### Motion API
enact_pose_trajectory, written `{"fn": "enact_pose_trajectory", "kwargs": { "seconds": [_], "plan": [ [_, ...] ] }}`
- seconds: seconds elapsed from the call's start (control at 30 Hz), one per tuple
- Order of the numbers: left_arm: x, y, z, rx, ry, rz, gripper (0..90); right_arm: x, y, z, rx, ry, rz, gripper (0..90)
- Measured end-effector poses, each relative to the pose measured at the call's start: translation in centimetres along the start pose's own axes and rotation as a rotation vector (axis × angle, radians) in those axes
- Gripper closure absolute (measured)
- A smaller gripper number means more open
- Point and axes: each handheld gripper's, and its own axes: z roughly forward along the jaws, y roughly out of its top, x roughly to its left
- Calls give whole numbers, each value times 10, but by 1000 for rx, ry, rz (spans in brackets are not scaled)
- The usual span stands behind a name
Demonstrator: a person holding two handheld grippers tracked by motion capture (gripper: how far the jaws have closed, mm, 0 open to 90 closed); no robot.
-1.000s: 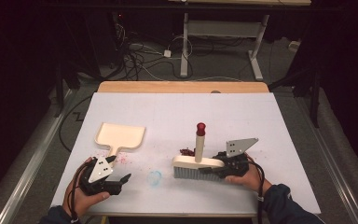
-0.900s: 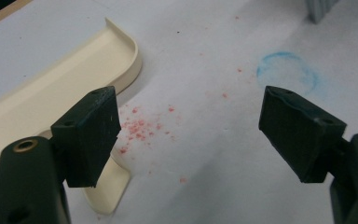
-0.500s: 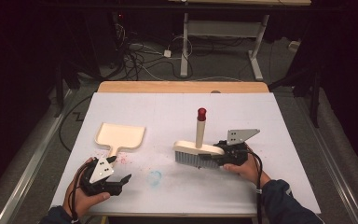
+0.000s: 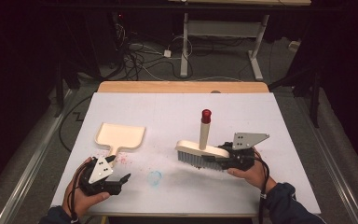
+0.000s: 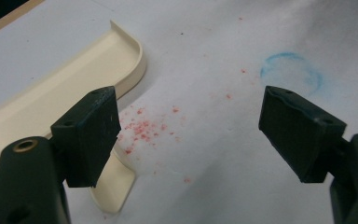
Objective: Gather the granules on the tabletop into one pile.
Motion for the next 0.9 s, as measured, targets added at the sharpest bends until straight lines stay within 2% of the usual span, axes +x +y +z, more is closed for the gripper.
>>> {"fn": "enact_pose_trajectory", "kwargs": {
  "seconds": [0.13,0.3,0.5,0.67,0.7,0.77,0.9],
  "plan": [
    [2,1,-1,-16,13,10,201,7,1,-10,15,-36,-4,680],
    [5,3,-2,-29,26,12,201,12,0,-29,34,-95,16,679],
    [5,5,-3,-23,55,33,201,19,-5,-63,71,-171,73,679],
    [0,7,-3,-18,66,72,201,26,-11,-90,88,-210,142,678],
    [-1,7,-3,-19,66,75,200,28,-11,-94,99,-214,171,678],
    [-2,7,-2,-21,63,78,200,30,-13,-100,119,-203,229,678],
    [-5,8,-2,-20,56,87,200,36,-17,-109,174,-178,307,677]
  ]
}}
